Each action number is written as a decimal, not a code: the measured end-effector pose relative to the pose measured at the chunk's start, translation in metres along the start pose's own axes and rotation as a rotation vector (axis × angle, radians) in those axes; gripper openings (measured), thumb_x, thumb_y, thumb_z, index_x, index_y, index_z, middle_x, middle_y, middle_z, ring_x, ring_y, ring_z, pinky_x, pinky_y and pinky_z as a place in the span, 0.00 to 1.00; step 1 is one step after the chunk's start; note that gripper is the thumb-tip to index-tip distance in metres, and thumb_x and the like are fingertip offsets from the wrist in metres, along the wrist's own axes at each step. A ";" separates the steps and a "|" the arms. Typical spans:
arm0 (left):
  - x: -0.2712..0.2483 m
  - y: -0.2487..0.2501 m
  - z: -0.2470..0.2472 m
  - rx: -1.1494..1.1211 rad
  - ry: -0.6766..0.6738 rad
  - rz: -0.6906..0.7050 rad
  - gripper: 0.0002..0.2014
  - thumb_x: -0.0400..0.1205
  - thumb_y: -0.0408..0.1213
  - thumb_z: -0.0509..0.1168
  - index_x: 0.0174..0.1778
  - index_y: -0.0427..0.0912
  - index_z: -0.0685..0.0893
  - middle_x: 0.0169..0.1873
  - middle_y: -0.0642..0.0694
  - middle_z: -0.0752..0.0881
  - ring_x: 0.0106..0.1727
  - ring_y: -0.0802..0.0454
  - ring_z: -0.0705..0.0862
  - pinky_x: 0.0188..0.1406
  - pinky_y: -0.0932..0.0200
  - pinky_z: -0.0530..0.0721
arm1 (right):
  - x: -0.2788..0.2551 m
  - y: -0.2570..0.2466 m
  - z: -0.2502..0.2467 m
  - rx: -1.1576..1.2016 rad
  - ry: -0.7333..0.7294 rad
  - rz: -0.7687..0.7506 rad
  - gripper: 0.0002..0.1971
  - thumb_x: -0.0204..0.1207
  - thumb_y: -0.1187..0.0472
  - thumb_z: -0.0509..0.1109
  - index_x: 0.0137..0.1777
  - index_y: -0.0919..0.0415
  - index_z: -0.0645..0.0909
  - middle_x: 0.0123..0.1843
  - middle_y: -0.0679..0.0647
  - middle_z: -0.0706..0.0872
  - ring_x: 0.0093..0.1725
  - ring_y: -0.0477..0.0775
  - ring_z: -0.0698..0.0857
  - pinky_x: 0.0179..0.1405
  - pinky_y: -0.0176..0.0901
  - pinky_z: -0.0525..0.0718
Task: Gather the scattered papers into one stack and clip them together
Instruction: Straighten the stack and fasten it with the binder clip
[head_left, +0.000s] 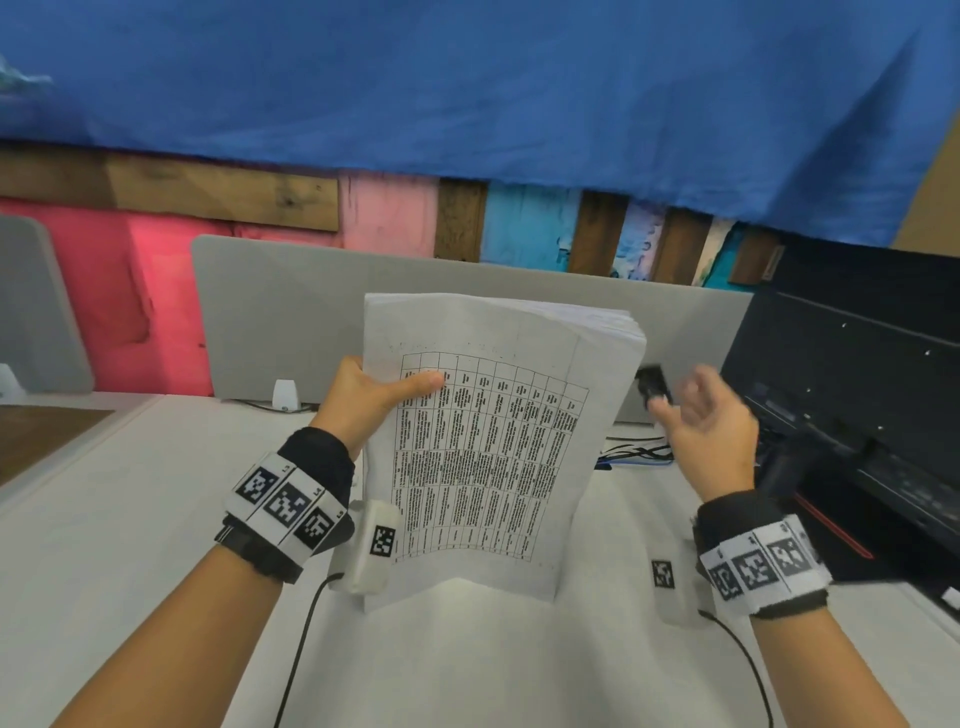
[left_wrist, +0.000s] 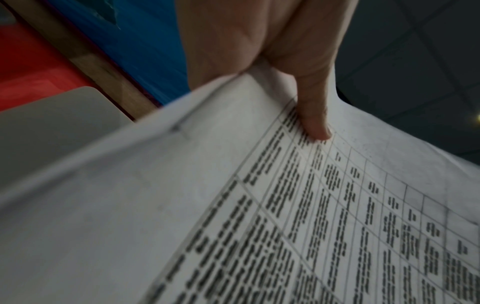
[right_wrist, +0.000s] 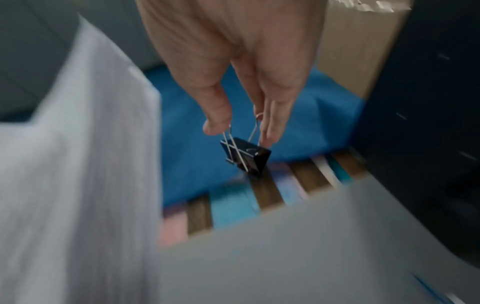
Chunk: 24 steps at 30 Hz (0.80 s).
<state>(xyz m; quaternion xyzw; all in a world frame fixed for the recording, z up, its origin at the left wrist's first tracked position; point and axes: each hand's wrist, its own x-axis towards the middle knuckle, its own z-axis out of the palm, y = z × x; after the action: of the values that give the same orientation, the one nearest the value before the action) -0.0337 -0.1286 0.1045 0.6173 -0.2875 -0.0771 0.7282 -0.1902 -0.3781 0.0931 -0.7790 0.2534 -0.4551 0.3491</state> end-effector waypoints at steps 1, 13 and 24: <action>-0.001 0.000 0.001 0.000 0.004 0.003 0.10 0.73 0.29 0.71 0.42 0.48 0.81 0.41 0.50 0.87 0.43 0.57 0.86 0.43 0.62 0.84 | -0.002 -0.018 -0.005 0.033 0.072 -0.145 0.29 0.71 0.66 0.72 0.72 0.68 0.69 0.69 0.66 0.78 0.68 0.55 0.78 0.70 0.51 0.75; -0.002 0.004 0.002 0.003 0.026 -0.035 0.08 0.73 0.30 0.72 0.42 0.45 0.81 0.40 0.48 0.87 0.40 0.56 0.87 0.39 0.62 0.86 | -0.056 -0.157 0.005 0.035 0.160 -0.983 0.20 0.68 0.72 0.72 0.61 0.77 0.79 0.55 0.65 0.87 0.55 0.57 0.87 0.62 0.37 0.80; -0.011 0.008 0.005 0.041 0.015 -0.024 0.07 0.73 0.31 0.72 0.39 0.45 0.81 0.37 0.50 0.86 0.38 0.59 0.84 0.30 0.72 0.82 | -0.010 -0.166 0.027 -0.406 -0.275 -0.828 0.08 0.74 0.75 0.64 0.50 0.71 0.82 0.44 0.64 0.89 0.47 0.60 0.90 0.46 0.48 0.85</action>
<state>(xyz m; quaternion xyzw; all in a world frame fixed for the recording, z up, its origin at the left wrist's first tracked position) -0.0473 -0.1256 0.1086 0.6361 -0.2763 -0.0754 0.7165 -0.1575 -0.2583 0.2075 -0.9198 -0.0428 -0.3900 0.0095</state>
